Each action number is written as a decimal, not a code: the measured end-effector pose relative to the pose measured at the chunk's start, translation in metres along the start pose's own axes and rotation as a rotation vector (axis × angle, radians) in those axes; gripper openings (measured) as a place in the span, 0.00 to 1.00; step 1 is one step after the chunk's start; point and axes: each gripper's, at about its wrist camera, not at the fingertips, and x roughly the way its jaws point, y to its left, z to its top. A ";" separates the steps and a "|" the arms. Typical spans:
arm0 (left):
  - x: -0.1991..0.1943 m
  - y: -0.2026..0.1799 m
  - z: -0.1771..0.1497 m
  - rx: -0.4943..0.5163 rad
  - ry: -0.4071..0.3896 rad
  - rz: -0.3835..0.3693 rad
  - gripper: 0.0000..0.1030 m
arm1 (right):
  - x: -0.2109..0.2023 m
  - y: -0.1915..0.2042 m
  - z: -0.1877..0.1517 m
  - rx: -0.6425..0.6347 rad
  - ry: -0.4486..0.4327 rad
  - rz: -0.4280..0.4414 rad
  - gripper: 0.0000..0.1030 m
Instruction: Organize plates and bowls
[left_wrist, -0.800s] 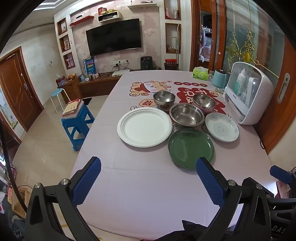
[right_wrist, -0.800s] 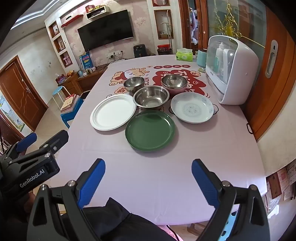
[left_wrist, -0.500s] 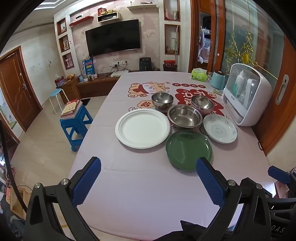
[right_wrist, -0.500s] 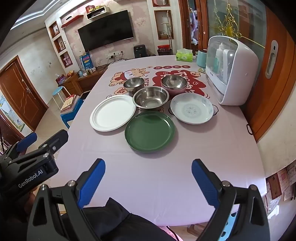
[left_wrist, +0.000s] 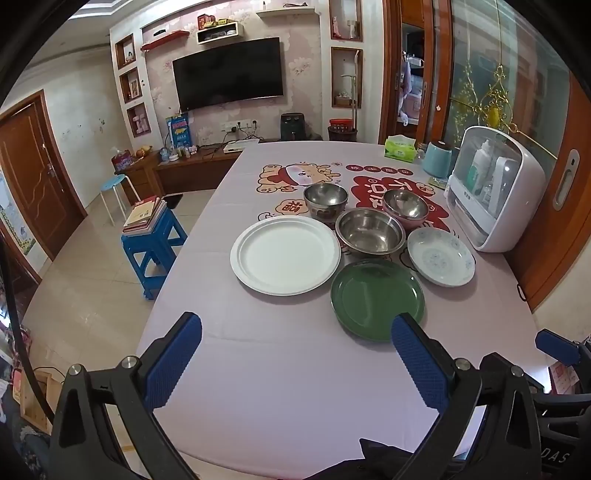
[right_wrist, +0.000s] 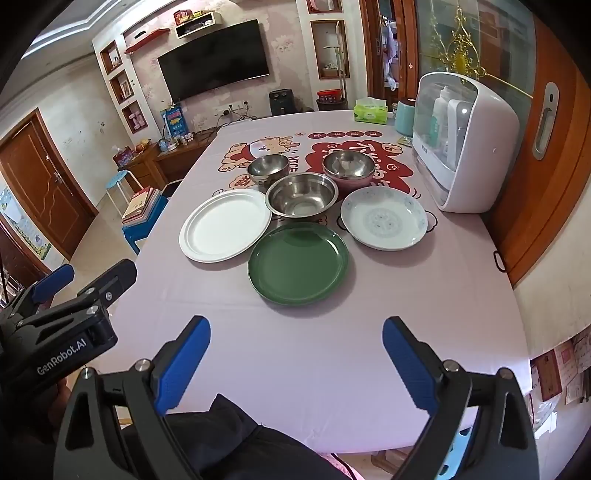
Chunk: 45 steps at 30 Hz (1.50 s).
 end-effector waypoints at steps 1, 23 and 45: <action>0.000 -0.002 0.001 -0.007 0.004 0.004 0.99 | 0.000 -0.001 0.000 0.001 0.000 0.000 0.92; 0.004 -0.011 0.003 -0.024 0.018 0.036 0.99 | 0.012 -0.015 0.013 -0.017 0.012 0.017 0.92; 0.009 -0.029 -0.002 -0.089 0.058 0.104 0.99 | 0.025 -0.042 0.018 -0.066 0.050 0.099 0.92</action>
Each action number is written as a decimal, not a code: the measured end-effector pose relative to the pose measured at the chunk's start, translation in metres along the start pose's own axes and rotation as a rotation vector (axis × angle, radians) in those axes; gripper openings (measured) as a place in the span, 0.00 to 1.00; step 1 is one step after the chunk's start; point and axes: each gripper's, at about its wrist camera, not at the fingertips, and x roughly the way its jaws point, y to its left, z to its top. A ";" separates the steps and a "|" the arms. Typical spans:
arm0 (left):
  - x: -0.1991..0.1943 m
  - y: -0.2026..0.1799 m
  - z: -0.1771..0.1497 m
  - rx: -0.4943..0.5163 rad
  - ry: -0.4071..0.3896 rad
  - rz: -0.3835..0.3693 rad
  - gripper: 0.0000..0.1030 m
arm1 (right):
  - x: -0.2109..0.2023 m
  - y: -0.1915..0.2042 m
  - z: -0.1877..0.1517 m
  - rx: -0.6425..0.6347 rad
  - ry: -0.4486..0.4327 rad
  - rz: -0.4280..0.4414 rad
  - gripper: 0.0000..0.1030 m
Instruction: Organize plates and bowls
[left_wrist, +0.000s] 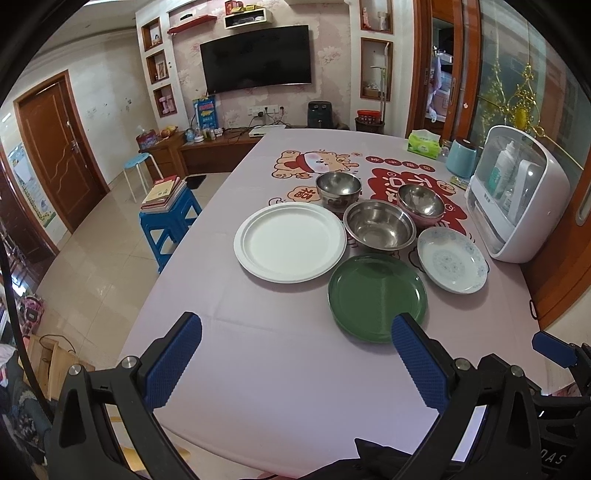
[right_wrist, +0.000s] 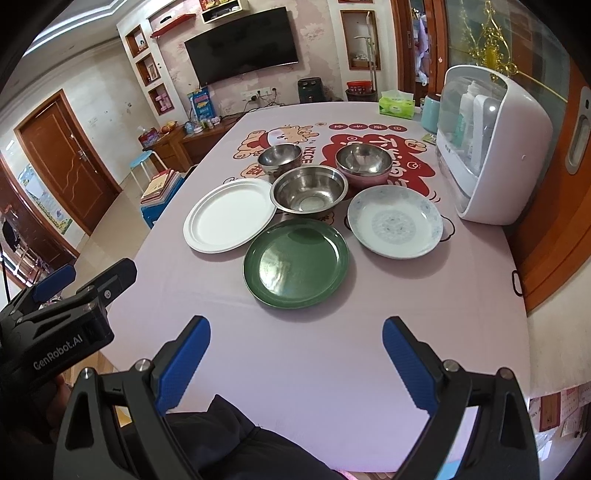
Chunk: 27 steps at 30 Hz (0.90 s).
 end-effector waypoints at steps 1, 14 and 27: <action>0.000 -0.001 0.000 -0.002 0.002 0.004 0.99 | 0.001 -0.001 0.000 -0.002 0.002 0.005 0.92; 0.007 0.000 0.001 -0.031 0.041 0.050 0.99 | 0.007 -0.008 0.007 -0.013 -0.001 0.048 0.92; 0.033 0.021 0.016 0.000 0.078 0.004 0.99 | 0.015 0.004 0.016 0.062 -0.023 0.004 0.92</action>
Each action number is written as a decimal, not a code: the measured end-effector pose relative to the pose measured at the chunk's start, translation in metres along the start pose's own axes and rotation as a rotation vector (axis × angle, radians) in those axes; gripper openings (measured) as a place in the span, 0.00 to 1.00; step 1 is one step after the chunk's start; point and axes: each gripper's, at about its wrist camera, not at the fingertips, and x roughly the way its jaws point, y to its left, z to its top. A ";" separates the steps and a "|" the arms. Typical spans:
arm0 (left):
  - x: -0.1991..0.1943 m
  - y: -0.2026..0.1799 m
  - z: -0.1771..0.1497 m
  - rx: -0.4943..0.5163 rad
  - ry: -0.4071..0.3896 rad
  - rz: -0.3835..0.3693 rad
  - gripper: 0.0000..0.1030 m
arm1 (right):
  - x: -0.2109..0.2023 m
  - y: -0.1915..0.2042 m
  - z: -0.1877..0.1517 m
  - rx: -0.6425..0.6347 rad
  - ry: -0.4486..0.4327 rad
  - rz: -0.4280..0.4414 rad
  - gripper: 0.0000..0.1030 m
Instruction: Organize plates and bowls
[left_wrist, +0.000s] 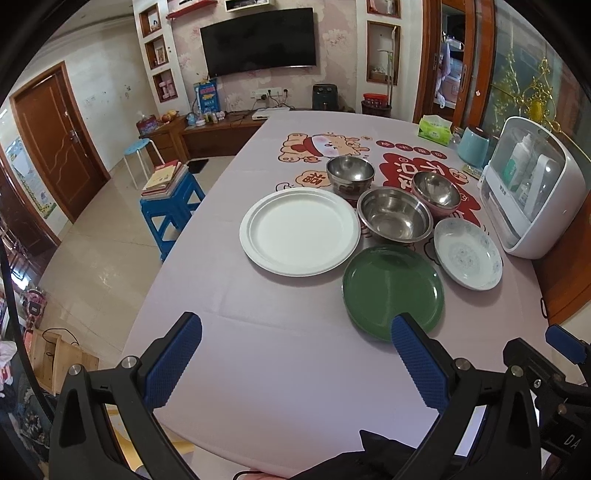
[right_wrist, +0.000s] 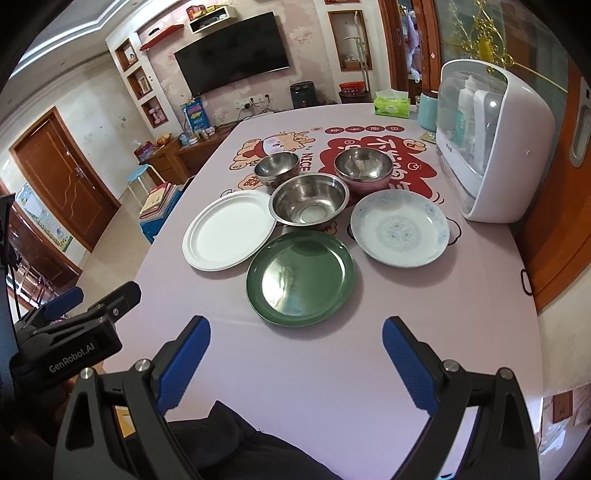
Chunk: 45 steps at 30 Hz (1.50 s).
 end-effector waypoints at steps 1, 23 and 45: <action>0.003 0.004 0.001 0.002 0.006 -0.003 0.99 | 0.002 0.004 0.001 0.004 0.002 -0.001 0.92; 0.082 0.113 0.044 0.017 0.134 -0.033 0.99 | 0.060 0.084 0.033 0.115 0.029 -0.038 0.92; 0.214 0.164 0.124 -0.002 0.160 -0.087 0.99 | 0.159 0.105 0.072 0.118 -0.129 -0.081 0.92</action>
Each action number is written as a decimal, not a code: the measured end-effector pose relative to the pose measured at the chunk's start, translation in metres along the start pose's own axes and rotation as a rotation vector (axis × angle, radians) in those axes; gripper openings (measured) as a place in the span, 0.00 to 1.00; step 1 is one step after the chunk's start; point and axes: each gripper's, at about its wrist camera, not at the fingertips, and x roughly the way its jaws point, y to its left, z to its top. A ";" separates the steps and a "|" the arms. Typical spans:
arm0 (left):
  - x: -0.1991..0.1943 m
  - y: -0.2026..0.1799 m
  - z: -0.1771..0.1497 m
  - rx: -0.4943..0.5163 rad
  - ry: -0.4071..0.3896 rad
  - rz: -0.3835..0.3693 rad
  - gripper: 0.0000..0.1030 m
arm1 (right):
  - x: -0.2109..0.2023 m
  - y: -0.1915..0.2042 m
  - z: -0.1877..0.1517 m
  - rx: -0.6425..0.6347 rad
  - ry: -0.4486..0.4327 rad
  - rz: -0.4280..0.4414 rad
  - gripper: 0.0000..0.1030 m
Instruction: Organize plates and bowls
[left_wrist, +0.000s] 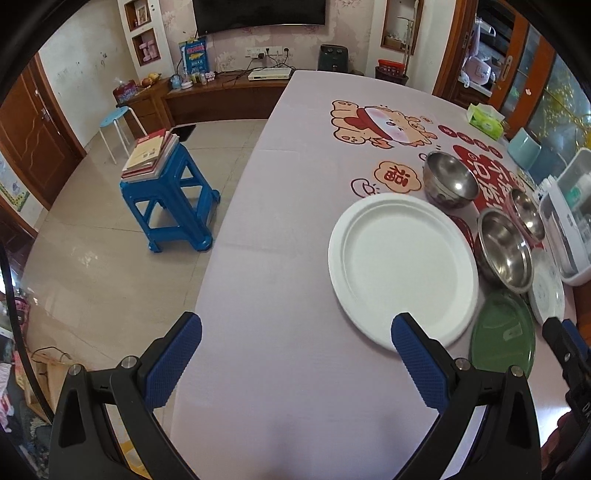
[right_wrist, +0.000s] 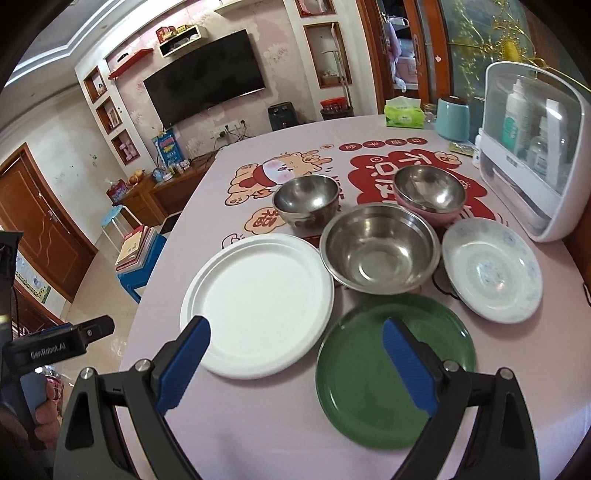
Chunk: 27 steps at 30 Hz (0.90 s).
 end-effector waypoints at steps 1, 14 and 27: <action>0.005 0.002 0.003 -0.004 -0.003 -0.010 0.99 | 0.005 0.000 0.001 -0.002 -0.005 -0.005 0.92; 0.064 -0.003 0.020 -0.027 -0.005 -0.133 0.99 | 0.052 0.006 -0.008 -0.032 -0.006 0.004 0.92; 0.118 -0.011 0.018 -0.038 0.062 -0.151 0.95 | 0.101 0.015 -0.007 -0.170 0.003 -0.032 0.91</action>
